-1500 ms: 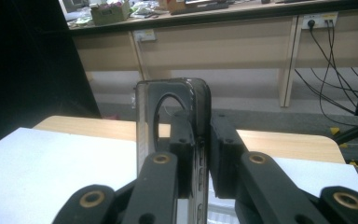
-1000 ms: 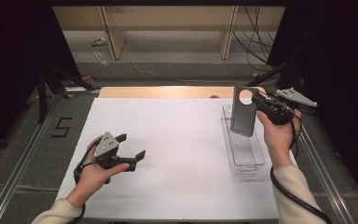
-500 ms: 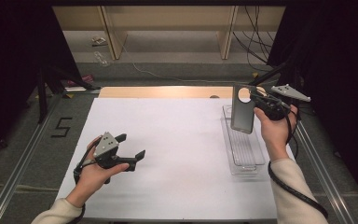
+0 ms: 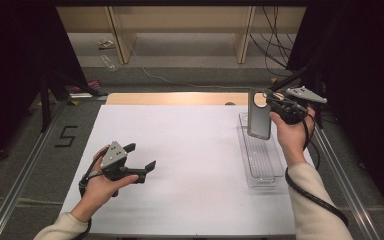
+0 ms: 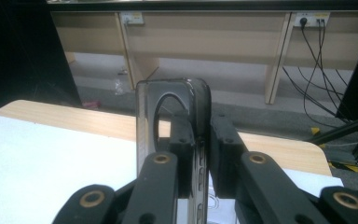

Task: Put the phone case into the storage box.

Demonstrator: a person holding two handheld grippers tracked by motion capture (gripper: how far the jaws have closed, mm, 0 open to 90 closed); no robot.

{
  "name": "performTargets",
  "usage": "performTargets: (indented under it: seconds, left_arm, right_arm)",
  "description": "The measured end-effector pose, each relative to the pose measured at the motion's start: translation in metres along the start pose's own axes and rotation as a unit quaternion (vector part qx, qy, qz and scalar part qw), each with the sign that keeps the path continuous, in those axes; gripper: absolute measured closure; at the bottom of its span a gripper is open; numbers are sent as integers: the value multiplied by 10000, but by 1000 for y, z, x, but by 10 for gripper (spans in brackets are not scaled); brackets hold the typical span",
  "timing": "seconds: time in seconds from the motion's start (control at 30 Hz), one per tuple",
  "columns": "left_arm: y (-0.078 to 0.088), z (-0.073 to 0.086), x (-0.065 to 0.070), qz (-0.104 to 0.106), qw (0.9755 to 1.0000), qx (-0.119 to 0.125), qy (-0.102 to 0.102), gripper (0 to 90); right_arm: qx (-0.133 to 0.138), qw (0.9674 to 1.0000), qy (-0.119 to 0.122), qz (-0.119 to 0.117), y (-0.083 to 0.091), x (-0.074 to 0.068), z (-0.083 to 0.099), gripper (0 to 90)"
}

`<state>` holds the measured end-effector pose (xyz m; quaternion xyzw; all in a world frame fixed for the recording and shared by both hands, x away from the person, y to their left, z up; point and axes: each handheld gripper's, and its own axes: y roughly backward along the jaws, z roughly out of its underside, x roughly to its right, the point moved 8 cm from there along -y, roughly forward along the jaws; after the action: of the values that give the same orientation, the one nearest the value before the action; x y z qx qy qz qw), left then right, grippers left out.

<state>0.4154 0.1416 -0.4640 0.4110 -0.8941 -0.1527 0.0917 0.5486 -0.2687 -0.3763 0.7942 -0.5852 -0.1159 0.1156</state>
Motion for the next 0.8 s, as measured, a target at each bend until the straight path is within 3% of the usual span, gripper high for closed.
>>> performTargets:
  seconds: [0.8]
  left_arm:
    - [0,0,0,0,10000,9,4,61]
  right_arm:
    - [-139,9998,106,67,-20,5,5,818]
